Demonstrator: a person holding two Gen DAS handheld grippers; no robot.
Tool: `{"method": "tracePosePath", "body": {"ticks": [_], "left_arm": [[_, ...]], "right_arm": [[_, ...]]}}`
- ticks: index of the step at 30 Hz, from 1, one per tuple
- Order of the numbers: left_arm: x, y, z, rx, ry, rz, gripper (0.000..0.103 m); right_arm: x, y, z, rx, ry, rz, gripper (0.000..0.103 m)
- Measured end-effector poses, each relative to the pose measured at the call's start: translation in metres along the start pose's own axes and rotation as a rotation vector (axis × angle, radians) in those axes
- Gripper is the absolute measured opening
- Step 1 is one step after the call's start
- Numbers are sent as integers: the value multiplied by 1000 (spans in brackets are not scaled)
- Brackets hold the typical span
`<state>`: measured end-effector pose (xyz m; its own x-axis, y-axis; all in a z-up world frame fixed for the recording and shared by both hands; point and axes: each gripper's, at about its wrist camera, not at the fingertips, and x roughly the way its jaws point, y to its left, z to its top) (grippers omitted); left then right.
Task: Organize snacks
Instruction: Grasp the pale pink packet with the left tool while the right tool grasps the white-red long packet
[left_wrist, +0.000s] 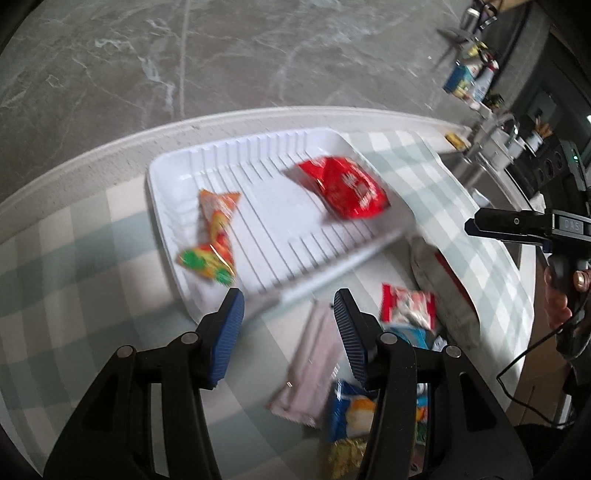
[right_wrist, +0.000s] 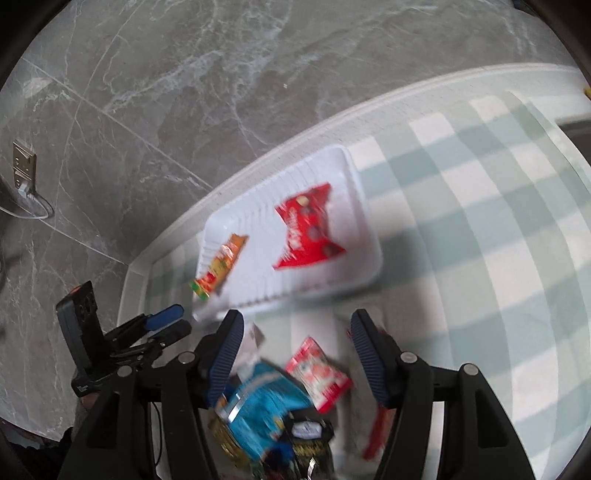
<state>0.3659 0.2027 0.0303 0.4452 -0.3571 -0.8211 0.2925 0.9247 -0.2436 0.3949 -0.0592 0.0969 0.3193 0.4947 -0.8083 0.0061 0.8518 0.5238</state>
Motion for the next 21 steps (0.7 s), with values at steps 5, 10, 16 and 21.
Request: {"method": "tracePosePath", "body": {"ticks": [5, 10, 16, 21], "left_arm": [[8, -13, -16, 31, 44, -27, 49], [20, -24, -27, 71, 91, -42, 49], [36, -28, -32, 124, 131, -32, 49], [48, -27, -33, 149, 157, -19, 49]], "right_arm": [[0, -15, -26, 24, 18, -51, 64], [5, -22, -45, 32, 33, -95, 64], [14, -23, -62, 10, 56, -141, 64], [26, -21, -71, -26, 87, -184, 64]]}}
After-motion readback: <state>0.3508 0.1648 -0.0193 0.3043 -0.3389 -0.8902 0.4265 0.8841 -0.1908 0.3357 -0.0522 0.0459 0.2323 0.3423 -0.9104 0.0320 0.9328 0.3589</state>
